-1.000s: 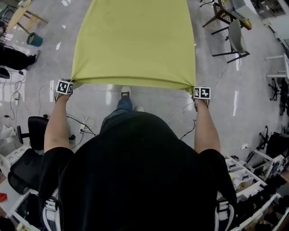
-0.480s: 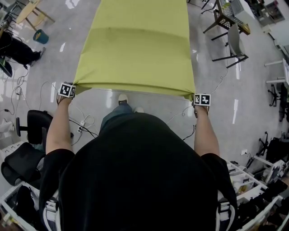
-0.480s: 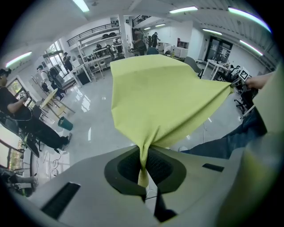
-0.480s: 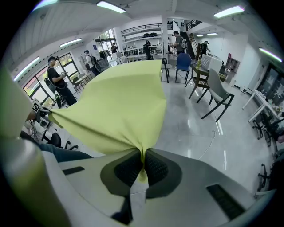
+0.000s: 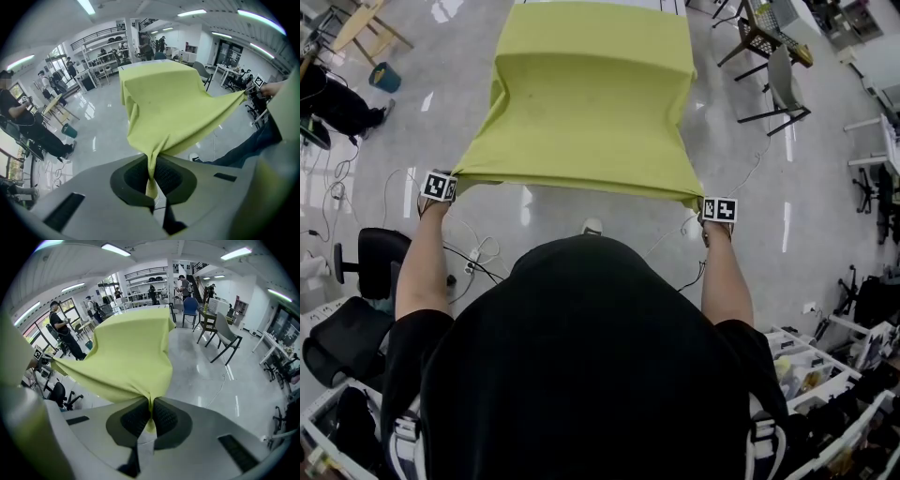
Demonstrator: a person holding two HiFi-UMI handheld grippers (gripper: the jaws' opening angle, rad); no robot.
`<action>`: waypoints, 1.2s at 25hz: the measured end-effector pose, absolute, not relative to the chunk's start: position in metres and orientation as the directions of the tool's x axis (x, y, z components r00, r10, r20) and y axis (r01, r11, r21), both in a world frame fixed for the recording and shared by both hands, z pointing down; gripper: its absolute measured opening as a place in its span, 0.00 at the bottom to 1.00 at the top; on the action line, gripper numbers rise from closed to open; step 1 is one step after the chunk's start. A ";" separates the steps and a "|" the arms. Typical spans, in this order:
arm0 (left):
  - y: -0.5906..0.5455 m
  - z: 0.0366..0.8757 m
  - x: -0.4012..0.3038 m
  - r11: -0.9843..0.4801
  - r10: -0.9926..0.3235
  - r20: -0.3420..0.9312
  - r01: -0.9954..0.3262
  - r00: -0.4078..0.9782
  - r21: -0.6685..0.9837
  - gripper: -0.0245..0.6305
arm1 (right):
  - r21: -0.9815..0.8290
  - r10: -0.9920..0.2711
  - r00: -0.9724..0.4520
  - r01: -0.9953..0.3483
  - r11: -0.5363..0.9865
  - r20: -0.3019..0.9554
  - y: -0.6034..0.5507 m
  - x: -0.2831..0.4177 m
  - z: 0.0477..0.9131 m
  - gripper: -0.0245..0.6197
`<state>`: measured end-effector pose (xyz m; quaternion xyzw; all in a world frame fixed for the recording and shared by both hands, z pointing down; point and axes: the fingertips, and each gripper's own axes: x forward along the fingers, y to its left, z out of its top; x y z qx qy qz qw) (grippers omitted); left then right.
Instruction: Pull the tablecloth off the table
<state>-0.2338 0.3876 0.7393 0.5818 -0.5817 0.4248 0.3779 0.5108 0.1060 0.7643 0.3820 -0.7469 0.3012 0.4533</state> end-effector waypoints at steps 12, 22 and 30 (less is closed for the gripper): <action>0.418 0.689 -0.260 -0.061 -0.444 0.895 -0.995 -0.046 -0.082 0.07 | -0.078 -0.380 -0.302 -0.860 0.504 0.874 0.164 0.495 0.723 0.07; 0.420 0.668 -0.259 -0.057 -0.481 0.876 -0.995 -0.043 -0.080 0.07 | -0.087 -0.442 -0.318 -0.880 0.467 0.839 0.173 0.500 0.699 0.07; 0.395 0.627 -0.261 -0.020 -0.576 0.815 -0.996 -0.057 -0.084 0.07 | -0.142 -0.566 -0.374 -0.901 0.411 0.735 0.152 0.500 0.647 0.07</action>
